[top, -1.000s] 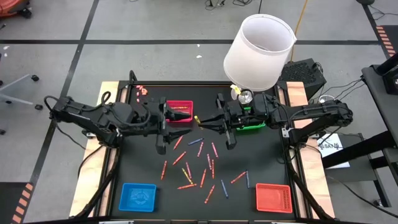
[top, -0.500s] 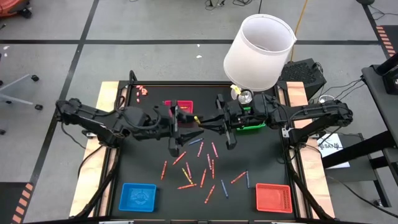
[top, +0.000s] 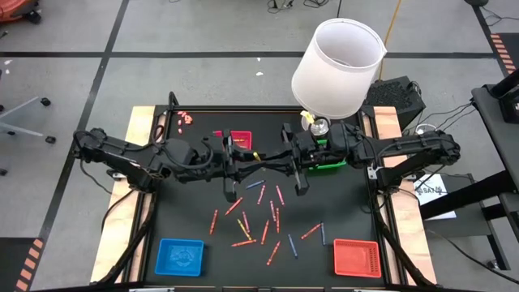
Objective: Sort crayons
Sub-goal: Put the yellow crayon into the red basket
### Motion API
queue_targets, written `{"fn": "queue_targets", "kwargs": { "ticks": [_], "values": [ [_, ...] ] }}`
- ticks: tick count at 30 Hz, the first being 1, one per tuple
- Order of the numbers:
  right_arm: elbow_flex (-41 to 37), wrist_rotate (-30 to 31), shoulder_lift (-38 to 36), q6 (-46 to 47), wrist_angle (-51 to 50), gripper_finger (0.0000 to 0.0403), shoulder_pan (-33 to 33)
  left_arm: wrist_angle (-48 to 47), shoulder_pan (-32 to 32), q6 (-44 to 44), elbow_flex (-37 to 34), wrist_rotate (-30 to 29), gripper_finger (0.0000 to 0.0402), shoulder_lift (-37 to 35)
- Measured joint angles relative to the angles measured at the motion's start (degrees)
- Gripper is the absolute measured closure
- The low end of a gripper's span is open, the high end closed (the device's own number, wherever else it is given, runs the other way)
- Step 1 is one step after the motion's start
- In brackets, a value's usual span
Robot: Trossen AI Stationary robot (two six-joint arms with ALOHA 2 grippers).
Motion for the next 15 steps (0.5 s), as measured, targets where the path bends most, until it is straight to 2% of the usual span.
{"fn": "queue_targets", "kwargs": {
  "ticks": [6,10,15],
  "values": [
    [0.0,-0.2,0.0,0.6,0.0,0.0392,0.0,-1.0,0.6,-4.0,0.0,-0.2,0.0388,0.0],
    [0.0,-0.3,0.0,4.0,-0.5,0.0359,0.0,-1.6,0.8,-4.9,0.0,0.8,0.0381,-0.1],
    [0.0,-0.2,-0.6,7.0,-4.3,0.0296,0.0,-2.9,0.7,-4.8,0.0,1.3,0.0371,-0.7]
  ]
}}
